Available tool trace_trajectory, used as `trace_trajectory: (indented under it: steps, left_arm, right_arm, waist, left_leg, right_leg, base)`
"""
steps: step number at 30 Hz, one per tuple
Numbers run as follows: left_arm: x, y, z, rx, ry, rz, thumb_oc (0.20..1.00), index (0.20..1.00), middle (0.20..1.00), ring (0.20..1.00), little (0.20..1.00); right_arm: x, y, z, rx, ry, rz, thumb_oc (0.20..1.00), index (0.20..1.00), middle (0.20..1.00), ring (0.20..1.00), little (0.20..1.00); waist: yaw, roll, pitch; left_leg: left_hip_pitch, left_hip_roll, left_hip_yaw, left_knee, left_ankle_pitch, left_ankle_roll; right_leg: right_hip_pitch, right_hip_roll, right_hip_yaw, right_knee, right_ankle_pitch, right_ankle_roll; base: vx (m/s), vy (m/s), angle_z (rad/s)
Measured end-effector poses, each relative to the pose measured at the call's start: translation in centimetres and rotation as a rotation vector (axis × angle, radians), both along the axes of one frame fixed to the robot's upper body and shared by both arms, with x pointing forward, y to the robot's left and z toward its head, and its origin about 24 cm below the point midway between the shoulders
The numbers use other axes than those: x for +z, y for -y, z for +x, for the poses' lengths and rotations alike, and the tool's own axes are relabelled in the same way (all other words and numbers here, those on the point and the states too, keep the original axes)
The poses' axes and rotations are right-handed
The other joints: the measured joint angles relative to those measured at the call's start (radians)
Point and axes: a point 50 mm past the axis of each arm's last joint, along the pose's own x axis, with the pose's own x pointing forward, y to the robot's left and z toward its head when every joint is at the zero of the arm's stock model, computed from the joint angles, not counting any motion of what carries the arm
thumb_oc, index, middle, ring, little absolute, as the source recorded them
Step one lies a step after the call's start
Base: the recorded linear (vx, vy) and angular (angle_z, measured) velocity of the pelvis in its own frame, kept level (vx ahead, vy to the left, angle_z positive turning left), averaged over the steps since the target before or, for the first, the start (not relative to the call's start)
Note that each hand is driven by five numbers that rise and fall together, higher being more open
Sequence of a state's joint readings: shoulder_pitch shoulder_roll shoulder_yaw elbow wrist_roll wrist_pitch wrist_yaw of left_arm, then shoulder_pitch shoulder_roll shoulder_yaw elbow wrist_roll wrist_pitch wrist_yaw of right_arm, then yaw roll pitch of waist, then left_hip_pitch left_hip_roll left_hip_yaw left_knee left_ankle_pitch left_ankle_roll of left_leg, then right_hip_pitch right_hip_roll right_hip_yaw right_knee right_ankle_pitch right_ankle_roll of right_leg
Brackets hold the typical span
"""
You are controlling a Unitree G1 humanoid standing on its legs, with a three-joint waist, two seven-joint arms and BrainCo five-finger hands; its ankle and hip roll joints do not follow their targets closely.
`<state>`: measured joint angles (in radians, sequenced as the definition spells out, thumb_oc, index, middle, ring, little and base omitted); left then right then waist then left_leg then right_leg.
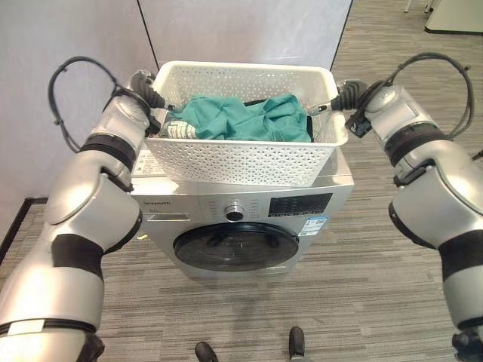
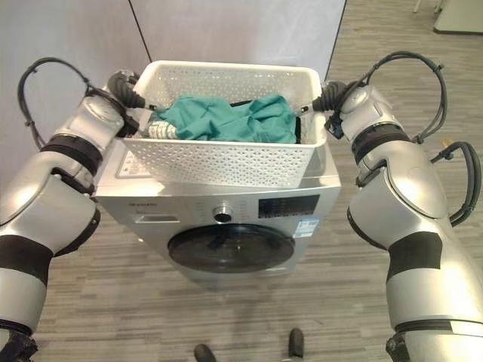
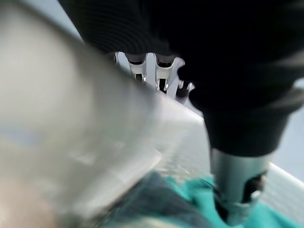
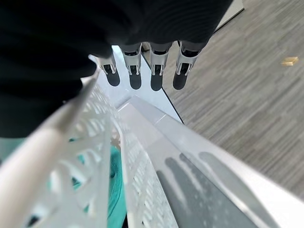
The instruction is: Grab the laundry basket,head to the washer,open it,put in the laundry and shut it.
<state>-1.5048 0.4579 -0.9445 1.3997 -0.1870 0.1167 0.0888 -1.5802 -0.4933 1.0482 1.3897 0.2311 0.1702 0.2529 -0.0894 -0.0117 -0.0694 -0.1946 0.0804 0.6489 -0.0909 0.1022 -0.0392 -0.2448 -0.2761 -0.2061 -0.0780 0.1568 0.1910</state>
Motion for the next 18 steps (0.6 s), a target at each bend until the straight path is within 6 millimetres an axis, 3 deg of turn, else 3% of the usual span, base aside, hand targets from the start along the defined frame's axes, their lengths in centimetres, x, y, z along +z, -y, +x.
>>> trace_trajectory:
  steps: [1,3,6,7,8,18]
  left_arm:
    - [0.0,1.0,0.1,-0.002,-0.005,0.139,1.000,1.000,1.000,1.000,1.000]
    - [-0.2,1.0,0.1,0.037,-0.031,0.345,1.000,1.000,1.000,1.000,1.000]
    - [-0.2,0.9,0.1,0.030,-0.024,0.340,1.000,1.000,1.000,1.000,1.000]
    - [-0.5,0.1,0.0,0.053,-0.035,0.319,1.000,1.000,1.000,1.000,1.000]
    - [-0.2,0.7,0.1,0.032,-0.015,0.270,1.000,1.000,1.000,1.000,1.000]
    - [0.0,0.0,0.0,0.053,0.009,0.284,1.000,1.000,1.000,1.000,1.000]
  right_arm:
    - [0.4,-0.5,0.0,0.006,0.007,-0.077,1.000,1.000,1.000,1.000,1.000]
    - [0.9,-0.6,0.0,0.001,0.023,-0.143,1.000,1.000,1.000,1.000,1.000]
    - [0.8,-0.9,0.1,0.015,0.042,-0.188,1.000,1.000,1.000,1.000,1.000]
    - [0.9,-0.7,0.1,0.011,0.052,-0.184,1.000,1.000,1.000,1.000,1.000]
    - [0.7,-1.0,0.1,0.018,0.056,-0.187,1.000,1.000,1.000,1.000,1.000]
    - [0.6,-1.7,0.2,0.035,0.117,-0.161,1.000,1.000,1.000,1.000,1.000]
  waist:
    - [-0.004,0.002,0.000]
    - [-0.004,0.001,0.001]
    - [-0.005,0.005,0.000]
    - [-0.003,0.007,0.002]
    - [-0.006,0.011,0.002]
    - [-0.010,0.024,0.018]
  left_leg:
    - [0.000,0.000,0.001,0.000,0.002,0.002]
    - [-0.001,0.000,0.002,0.000,0.003,0.005]
    - [0.000,0.002,0.002,0.000,0.003,0.004]
    - [0.000,0.003,0.000,0.000,0.003,0.004]
    - [0.002,0.004,-0.001,0.000,0.003,0.004]
    - [0.004,0.008,-0.005,0.000,0.005,0.003]
  right_leg:
    - [0.001,0.001,0.000,-0.004,0.001,-0.001]
    - [0.002,0.002,0.002,-0.003,0.003,-0.003]
    - [0.002,0.005,0.003,-0.005,0.003,-0.003]
    - [0.004,0.006,0.002,-0.005,0.003,-0.003]
    - [0.005,0.007,0.001,-0.005,0.003,-0.003]
    - [0.011,0.011,-0.002,-0.005,0.004,-0.004]
  base:
    - [0.00,0.000,0.00]
    - [0.00,-0.023,-0.05]
    - [0.00,-0.007,-0.02]
    - [0.00,0.000,0.00]
    - [0.00,0.000,0.00]
    - [0.00,0.000,0.00]
